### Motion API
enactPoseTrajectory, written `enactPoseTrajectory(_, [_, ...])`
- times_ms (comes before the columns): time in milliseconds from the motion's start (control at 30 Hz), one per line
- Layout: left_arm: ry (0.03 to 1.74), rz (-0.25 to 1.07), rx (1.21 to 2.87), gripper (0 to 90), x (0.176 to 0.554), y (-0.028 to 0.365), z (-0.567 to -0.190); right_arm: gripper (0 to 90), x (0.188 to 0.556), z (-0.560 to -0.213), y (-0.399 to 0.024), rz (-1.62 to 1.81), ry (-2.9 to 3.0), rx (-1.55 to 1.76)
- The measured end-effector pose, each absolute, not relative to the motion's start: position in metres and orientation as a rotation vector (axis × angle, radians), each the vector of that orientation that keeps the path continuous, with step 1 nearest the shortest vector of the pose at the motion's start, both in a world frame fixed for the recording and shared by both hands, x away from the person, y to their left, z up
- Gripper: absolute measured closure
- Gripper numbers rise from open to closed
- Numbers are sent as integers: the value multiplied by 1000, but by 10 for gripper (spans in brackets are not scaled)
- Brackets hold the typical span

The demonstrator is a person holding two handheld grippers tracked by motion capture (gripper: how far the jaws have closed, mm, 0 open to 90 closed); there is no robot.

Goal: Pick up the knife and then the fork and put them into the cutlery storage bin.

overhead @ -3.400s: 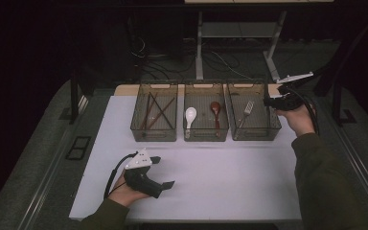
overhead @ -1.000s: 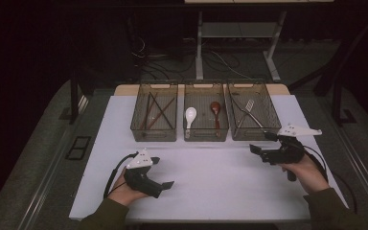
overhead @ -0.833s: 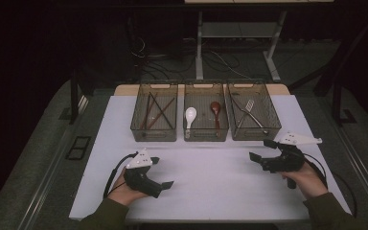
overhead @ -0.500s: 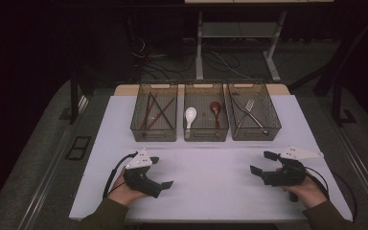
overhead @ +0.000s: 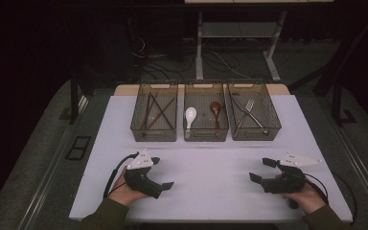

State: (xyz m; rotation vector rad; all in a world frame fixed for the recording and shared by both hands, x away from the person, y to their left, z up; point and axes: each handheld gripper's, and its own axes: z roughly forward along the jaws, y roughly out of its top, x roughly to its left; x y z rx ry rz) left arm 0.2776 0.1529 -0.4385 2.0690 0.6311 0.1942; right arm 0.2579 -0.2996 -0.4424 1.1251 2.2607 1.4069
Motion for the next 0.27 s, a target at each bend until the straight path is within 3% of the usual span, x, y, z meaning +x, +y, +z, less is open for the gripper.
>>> enactPoseTrajectory(267, [626, 198, 2077, 0, 278, 153, -438, 168, 257, -442, -299, 1398, 2263, 1106])
